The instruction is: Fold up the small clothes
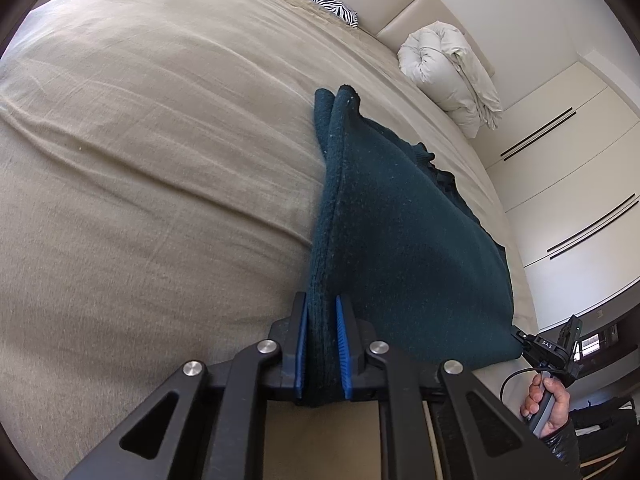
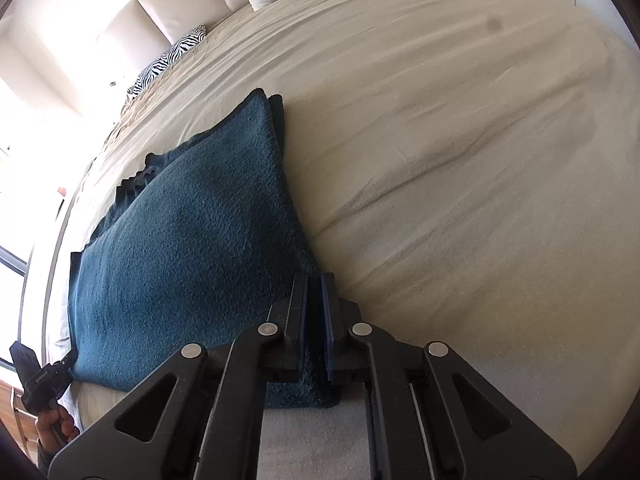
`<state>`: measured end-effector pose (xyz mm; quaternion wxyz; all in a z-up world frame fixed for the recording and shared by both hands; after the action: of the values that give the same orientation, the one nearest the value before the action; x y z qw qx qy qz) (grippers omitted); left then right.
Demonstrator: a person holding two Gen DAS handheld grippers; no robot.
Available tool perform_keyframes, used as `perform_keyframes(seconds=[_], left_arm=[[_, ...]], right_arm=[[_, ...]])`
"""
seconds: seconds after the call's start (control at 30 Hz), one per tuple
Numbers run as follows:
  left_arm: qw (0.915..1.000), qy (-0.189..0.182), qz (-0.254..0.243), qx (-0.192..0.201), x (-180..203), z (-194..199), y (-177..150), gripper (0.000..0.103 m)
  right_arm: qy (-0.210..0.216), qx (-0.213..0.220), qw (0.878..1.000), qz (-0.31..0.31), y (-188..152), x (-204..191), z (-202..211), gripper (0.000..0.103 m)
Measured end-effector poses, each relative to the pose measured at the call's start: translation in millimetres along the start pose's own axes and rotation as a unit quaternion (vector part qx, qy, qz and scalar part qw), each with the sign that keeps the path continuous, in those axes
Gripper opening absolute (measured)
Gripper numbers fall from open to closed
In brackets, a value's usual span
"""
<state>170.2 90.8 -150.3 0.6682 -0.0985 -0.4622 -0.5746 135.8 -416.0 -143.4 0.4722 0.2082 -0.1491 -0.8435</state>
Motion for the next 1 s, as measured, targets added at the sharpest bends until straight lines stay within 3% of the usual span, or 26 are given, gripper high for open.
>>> perform_keyframes(seconds=[0.33,0.43,0.5,0.6,0.73,0.83,1.0], left_arm=[[0.9995,-0.02,0.024,0.009,-6,3,0,0.018],[0.9993,-0.005,0.033,0.02,-2,14,3,0.032],[0.9988,0.025,0.007,0.041,9,27,10,0.045],[0.9954,0.051,-0.048,0.065,36,37,27,0.055],[0.9889,0.055,-0.127,0.055,80,9,50,0.059],[0.9828,0.053,-0.171,0.045,102,-30,69,0.059],[0.9779,0.069,-0.196,0.019,107,-93,95,0.059]], right_arm=[[-0.008,-0.001,1.0,0.01,-6,-4,5,0.007],[-0.014,0.003,1.0,-0.004,-5,0,12,0.009],[-0.03,0.02,0.999,-0.011,-2,2,23,0.013],[-0.049,0.064,0.997,-0.014,10,-2,42,0.013],[-0.004,0.085,0.996,0.01,27,-45,50,0.015],[0.054,0.056,0.996,0.04,30,-96,32,0.029],[0.139,0.022,0.987,0.074,37,-174,-11,0.029]])
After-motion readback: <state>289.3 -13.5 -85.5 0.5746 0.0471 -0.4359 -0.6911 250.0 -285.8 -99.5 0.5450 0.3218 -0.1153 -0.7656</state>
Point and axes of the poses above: each gripper's, at about its wrist camera, not at the fingertips, and z roughly against the way its jaws point, x to its right, y to its top, the point moved 6 cm from there along -z, roughly the way its jaws point, and after that the axes turned 12 degrees about -y, right-handed, at the moved point
